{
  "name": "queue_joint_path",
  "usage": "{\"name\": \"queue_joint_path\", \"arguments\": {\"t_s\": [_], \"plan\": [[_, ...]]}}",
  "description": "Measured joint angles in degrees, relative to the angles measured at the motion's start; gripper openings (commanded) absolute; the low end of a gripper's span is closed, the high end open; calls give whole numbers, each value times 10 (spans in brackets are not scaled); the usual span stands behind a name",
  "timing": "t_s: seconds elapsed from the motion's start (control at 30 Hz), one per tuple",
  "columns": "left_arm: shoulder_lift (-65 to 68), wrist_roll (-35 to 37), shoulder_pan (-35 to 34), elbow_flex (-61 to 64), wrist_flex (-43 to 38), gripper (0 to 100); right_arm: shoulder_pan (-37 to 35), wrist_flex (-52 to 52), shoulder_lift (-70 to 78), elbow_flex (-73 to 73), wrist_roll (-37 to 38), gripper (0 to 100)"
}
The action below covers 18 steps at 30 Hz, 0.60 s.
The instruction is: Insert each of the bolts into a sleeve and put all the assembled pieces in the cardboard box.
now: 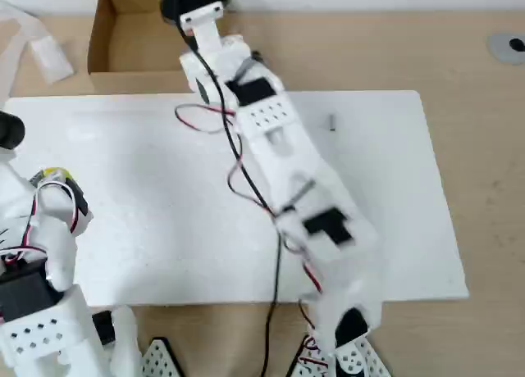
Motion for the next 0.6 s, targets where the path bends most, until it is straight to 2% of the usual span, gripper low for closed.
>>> {"name": "queue_joint_path", "arguments": {"t_s": [0.2, 0.33, 0.47, 0.6], "plan": [[0, 0, 0, 0, 0, 17, 33, 0, 261, -305, 0, 16], [0, 0, 0, 18, 0, 17, 47, 28, 403, -469, 0, 105], [0, 0, 0, 45, 0, 17, 47, 80, 473, -570, 0, 184], [1, 0, 0, 56, -1, 18, 49, 119, 482, -606, 0, 222]]}}
